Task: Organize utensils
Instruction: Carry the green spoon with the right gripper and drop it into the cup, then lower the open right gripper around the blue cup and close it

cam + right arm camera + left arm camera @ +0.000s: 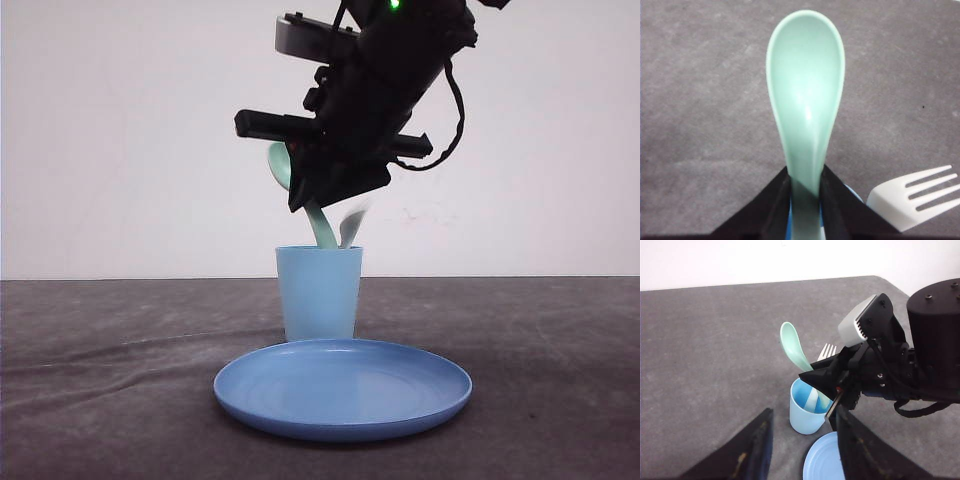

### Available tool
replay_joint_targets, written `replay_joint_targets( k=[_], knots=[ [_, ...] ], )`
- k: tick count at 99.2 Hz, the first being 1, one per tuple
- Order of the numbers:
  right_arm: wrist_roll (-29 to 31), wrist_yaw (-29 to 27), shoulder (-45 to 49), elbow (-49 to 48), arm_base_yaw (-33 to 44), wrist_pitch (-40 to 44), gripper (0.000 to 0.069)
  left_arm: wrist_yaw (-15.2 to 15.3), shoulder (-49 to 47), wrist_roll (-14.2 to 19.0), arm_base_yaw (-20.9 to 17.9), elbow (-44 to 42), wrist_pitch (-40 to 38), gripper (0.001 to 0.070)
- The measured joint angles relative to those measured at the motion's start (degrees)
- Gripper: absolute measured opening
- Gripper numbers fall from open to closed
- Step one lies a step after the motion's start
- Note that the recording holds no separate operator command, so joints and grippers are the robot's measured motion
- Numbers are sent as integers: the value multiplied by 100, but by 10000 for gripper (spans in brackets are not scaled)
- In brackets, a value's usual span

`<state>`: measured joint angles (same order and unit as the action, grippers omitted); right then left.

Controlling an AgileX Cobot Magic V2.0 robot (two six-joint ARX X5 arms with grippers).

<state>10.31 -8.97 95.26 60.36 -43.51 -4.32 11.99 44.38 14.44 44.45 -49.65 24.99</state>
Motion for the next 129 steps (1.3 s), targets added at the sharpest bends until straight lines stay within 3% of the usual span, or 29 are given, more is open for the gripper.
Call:
replay_joint_targets(
  k=[14,30,37,55,82,88,98,113,129],
  knots=[
    [0,-2,37,0,0,-61,115,0,0,0,0,0,24,229],
    [0,-2,39,0,0,-61,340,0,0,0,0,0,39,229],
    [0,-2,39,0,0,-33,391,0,0,0,0,0,44,229],
    [0,0,-188,-9,-4,334,415,0,0,0,0,0,70,229],
    [81,-2,-1602,-9,-308,1563,431,0,0,0,0,0,107,229],
    [170,-2,-1773,-9,-389,1971,498,0,0,0,0,0,107,229],
    [389,0,-1867,-9,-490,2570,686,0,0,0,0,0,109,229],
    [813,-13,-1818,-9,-494,3351,682,0,0,2,0,0,111,229],
    [1189,-28,-1620,-9,-492,3425,682,0,-4,4,4,0,116,229]
  ],
)
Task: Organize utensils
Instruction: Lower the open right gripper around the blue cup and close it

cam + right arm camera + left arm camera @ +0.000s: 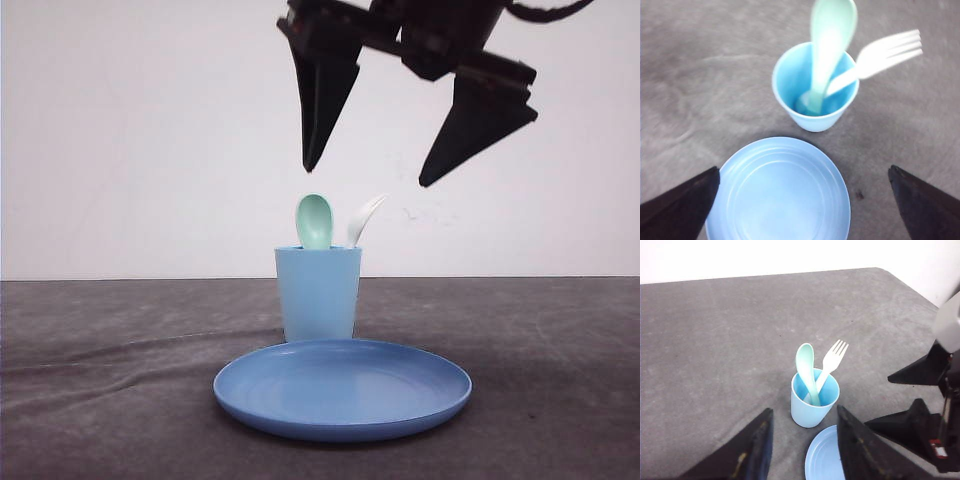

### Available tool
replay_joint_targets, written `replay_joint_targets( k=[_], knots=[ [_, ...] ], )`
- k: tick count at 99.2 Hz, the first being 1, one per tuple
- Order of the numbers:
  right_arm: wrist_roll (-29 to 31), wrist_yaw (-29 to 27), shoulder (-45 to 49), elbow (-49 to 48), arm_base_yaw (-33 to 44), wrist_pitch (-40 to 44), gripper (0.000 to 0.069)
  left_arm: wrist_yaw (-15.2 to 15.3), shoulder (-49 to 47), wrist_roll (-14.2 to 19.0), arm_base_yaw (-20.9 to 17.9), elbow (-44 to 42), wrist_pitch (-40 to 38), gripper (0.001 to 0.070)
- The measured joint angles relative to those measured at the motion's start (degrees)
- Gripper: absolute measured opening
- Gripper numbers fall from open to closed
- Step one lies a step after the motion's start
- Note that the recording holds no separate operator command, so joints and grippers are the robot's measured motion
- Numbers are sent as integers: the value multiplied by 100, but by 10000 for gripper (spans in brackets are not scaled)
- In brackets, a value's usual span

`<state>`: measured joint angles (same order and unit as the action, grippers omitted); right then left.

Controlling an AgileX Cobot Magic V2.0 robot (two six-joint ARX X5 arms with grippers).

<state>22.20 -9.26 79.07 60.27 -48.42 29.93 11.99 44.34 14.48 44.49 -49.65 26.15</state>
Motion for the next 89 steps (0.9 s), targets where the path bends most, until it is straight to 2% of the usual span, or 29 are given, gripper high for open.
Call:
replay_joint_targets(
  k=[34,53,70,89],
  knots=[
    [472,55,898,0,2,-319,682,0,0,28,0,0,20,229],
    [514,122,1266,0,68,-767,682,0,0,33,0,0,59,229],
    [516,472,1550,0,240,-1222,682,0,0,33,0,0,63,229],
    [498,476,1716,0,345,-1705,682,0,-2,33,0,0,66,229]
  ],
)
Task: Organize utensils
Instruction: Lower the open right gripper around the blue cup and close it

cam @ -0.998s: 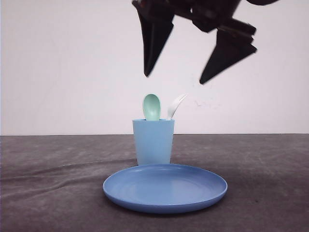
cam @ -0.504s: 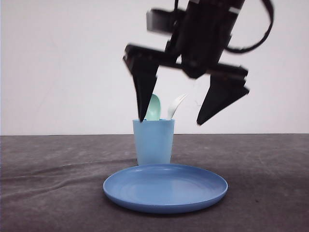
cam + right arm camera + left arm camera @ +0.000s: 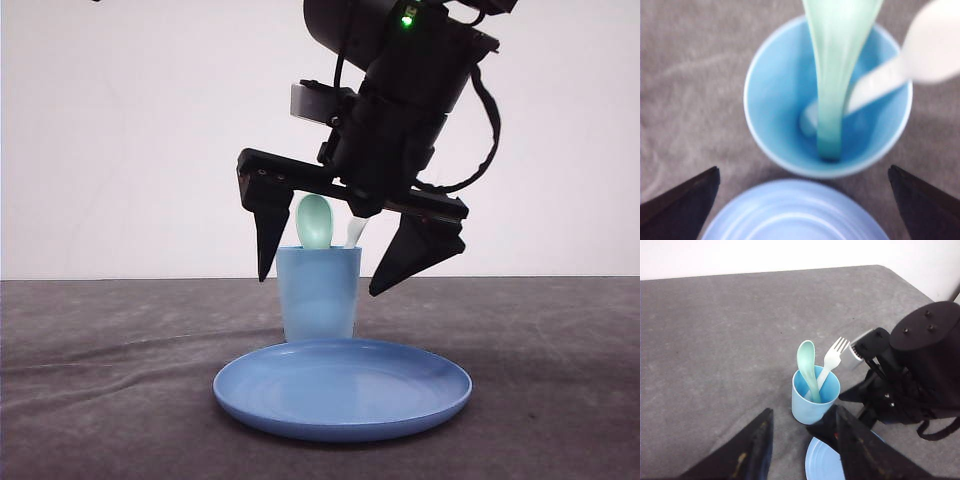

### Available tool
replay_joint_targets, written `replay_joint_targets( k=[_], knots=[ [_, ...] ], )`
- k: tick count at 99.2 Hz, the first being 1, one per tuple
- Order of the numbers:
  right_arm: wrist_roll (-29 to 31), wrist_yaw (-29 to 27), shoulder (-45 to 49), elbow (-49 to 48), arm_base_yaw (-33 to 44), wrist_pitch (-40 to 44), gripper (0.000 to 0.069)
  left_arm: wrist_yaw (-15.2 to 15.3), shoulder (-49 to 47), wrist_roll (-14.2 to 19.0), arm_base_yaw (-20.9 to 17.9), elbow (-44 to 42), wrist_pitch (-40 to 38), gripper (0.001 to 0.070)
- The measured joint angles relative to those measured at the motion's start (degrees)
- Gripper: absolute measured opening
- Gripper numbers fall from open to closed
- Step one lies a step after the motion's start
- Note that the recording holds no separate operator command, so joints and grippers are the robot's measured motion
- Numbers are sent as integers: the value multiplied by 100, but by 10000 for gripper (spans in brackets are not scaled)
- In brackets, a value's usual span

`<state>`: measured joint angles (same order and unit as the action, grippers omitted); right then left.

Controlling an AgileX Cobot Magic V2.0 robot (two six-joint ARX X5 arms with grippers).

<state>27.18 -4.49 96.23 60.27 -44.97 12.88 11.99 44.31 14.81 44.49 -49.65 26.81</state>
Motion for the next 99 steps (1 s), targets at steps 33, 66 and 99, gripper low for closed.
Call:
replay_joint_targets(
  k=[33,66,99],
  knots=[
    [-39,39,262,0,205,-466,681,0,-2,0,0,0,-2,229],
    [-166,330,610,136,319,-562,681,0,-2,2,0,0,-7,229],
    [-334,170,765,291,378,-518,620,0,-2,0,0,0,0,229]
  ],
)
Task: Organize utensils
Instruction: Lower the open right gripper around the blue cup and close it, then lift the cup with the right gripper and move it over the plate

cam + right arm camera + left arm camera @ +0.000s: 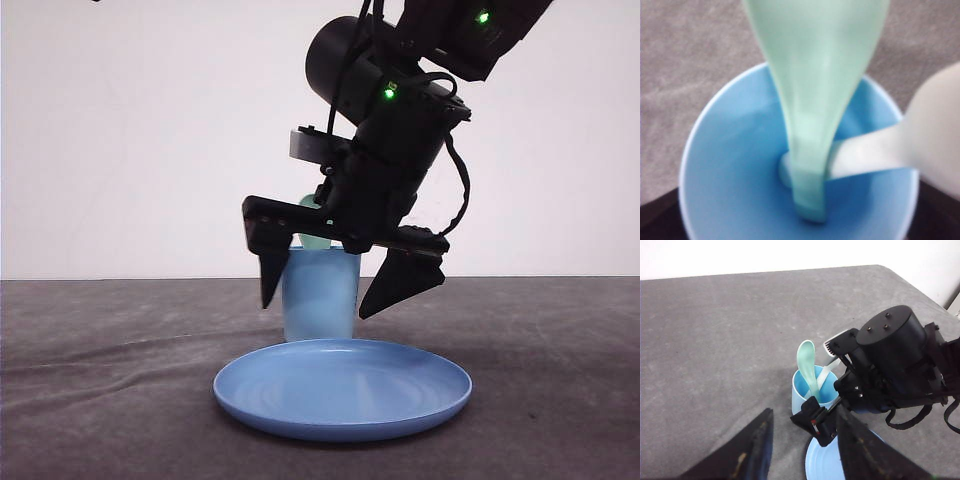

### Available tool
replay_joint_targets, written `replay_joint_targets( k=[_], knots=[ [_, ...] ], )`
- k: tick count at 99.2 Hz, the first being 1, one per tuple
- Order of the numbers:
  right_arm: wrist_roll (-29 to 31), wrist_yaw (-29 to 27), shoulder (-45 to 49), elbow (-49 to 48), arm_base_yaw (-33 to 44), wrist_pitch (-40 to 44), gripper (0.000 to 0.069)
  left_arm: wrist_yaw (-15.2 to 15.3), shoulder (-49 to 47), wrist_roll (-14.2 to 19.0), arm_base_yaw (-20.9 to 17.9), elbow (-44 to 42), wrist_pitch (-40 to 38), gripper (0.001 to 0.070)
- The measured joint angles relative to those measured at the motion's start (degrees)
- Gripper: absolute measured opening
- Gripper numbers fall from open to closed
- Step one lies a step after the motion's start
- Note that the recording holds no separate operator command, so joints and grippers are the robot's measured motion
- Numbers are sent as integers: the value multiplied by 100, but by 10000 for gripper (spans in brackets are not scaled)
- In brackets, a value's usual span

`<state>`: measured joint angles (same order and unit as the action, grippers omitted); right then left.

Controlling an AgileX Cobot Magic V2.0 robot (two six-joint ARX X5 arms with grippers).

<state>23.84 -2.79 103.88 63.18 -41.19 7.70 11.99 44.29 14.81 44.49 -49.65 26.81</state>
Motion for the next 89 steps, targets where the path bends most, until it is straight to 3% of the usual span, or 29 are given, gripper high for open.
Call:
replay_joint_targets(
  k=[16,25,57,89],
  knots=[
    [-33,-4,0,0,26,17,460,0,0,0,0,0,0,229],
    [-94,-9,0,2,26,15,413,0,0,0,0,0,0,229],
    [-310,-9,-221,31,28,433,400,2,0,0,0,0,63,229],
    [-614,-122,-1989,39,-247,1440,400,0,0,0,0,0,107,229]
  ],
)
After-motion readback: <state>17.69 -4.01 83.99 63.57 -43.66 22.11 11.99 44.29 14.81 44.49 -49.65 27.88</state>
